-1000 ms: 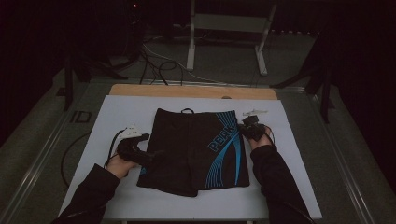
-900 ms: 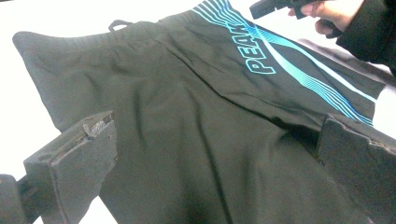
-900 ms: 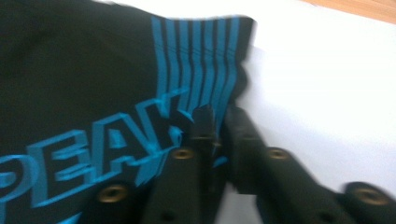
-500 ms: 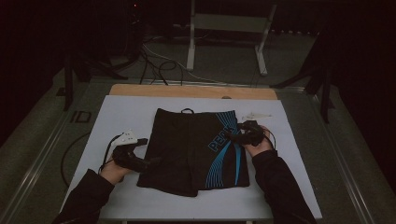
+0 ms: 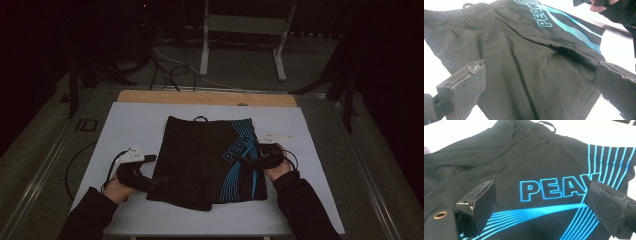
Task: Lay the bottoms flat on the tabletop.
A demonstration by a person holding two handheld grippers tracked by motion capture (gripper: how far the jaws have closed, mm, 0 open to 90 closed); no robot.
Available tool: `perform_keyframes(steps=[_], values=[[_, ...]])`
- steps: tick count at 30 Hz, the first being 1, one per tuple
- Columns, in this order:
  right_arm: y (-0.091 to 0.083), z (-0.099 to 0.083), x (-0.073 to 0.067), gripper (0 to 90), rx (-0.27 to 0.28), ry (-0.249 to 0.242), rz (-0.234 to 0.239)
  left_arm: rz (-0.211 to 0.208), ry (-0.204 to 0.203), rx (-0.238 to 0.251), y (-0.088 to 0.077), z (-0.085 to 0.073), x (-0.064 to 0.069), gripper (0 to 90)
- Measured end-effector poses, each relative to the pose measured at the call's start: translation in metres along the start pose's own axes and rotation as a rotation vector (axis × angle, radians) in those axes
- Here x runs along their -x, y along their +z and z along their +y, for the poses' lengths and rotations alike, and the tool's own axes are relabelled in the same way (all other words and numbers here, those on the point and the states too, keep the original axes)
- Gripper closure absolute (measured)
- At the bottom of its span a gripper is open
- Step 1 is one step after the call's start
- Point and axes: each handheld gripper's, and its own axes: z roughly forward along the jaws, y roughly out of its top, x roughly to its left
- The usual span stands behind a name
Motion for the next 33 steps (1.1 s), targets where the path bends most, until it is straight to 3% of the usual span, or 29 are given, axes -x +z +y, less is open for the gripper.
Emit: perform_keyframes(steps=[8,12,17,30,33], values=[[-0.017,-0.01,-0.017,9.7,0.023,-0.003,0.061,-0.01,0.015,-0.021,-0.008,-0.01,0.008,0.1],[-0.024,-0.015,-0.026,9.7,0.025,-0.017,0.043,-0.017,0.025,-0.028,-0.011,-0.015,0.011,0.1],[-0.03,-0.023,-0.033,9.6,0.015,-0.043,0.055,0.002,0.048,-0.057,-0.013,-0.021,0.013,0.1],[-0.055,-0.053,-0.035,9.7,-0.017,-0.038,0.038,0.003,0.022,-0.074,-0.022,-0.035,0.012,0.1],[-0.059,-0.057,-0.037,9.6,-0.028,-0.064,0.011,0.006,0.03,-0.085,-0.023,-0.038,0.014,0.1]])
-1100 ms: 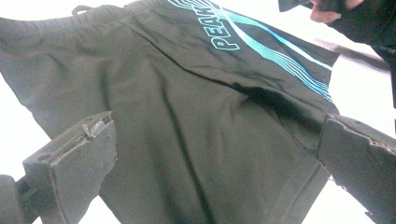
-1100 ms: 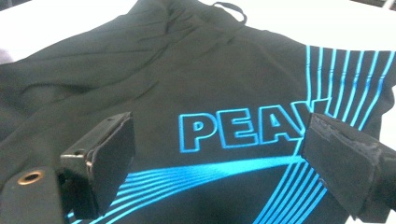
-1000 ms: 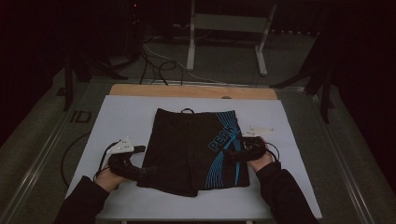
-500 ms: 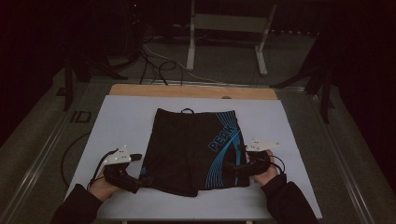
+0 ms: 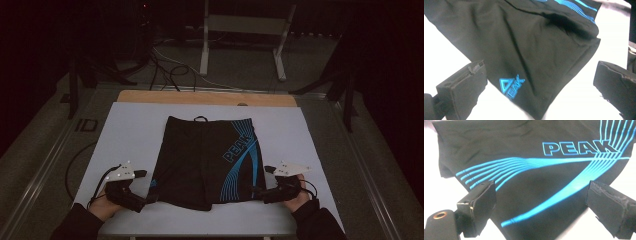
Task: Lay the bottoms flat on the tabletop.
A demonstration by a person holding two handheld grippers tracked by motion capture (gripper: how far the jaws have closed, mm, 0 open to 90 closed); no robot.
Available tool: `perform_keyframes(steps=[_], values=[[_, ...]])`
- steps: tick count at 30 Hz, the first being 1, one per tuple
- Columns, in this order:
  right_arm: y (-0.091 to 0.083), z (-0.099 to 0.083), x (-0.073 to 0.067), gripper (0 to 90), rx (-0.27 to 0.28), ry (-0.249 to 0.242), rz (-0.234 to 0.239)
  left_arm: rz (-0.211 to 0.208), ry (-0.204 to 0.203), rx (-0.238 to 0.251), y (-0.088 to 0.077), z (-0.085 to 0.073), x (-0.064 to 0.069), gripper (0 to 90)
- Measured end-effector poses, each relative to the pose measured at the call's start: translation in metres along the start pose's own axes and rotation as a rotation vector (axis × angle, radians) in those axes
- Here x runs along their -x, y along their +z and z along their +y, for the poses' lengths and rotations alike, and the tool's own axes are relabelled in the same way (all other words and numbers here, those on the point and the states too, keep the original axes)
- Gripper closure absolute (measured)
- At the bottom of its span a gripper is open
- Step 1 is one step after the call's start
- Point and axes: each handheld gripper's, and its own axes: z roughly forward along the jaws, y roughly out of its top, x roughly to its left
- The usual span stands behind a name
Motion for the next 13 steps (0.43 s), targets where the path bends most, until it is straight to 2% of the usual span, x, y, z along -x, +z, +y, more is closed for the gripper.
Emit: perform_keyframes(steps=[5,13], values=[[-0.008,-0.006,-0.003,9.7,0.002,-0.008,-0.03,-0.005,-0.001,0.005,-0.002,-0.002,0.002,0.1],[-0.012,-0.011,-0.002,9.7,0.002,0.0,-0.019,-0.002,0.0,0.013,-0.001,-0.001,0.002,0.1]])
